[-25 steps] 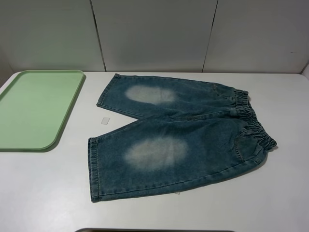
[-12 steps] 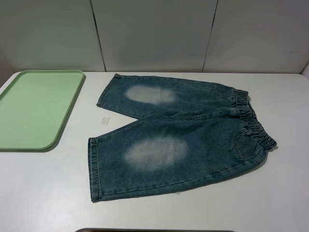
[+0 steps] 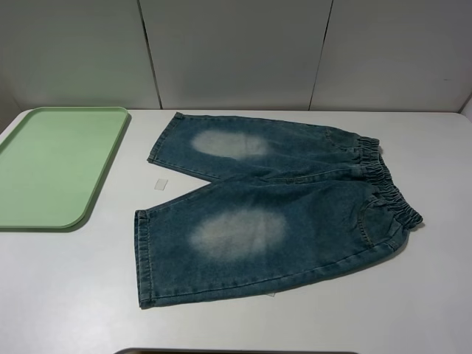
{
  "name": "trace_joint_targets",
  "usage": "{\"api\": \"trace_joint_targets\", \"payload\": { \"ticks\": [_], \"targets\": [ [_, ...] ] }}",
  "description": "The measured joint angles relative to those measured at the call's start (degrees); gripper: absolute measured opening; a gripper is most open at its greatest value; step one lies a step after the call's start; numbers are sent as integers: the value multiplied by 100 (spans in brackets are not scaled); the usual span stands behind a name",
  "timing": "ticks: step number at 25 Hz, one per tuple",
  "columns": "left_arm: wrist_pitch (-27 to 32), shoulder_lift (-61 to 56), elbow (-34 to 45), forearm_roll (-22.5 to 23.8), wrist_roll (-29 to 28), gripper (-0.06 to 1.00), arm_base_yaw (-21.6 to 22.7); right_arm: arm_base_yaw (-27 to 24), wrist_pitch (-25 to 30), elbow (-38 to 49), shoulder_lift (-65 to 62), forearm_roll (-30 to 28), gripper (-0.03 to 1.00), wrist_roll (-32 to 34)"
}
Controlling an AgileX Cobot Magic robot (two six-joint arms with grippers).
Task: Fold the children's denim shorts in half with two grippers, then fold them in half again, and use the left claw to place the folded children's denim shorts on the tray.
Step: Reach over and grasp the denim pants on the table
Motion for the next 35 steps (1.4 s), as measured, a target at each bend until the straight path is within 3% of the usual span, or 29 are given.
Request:
{"api": "trace_joint_targets", "payload": {
  "ticks": [15,24,35],
  "targets": [
    [0,0,0,-95,99,90,0,30,0,0,0,26,69,-80],
    [-50,0,-39,-1350,1638,90,0,30,24,0,0,431,69,-1150],
    [-646,164,-131,-2420,2534,89,0,309,9,-70,1217,720,69,-1765]
  ]
}}
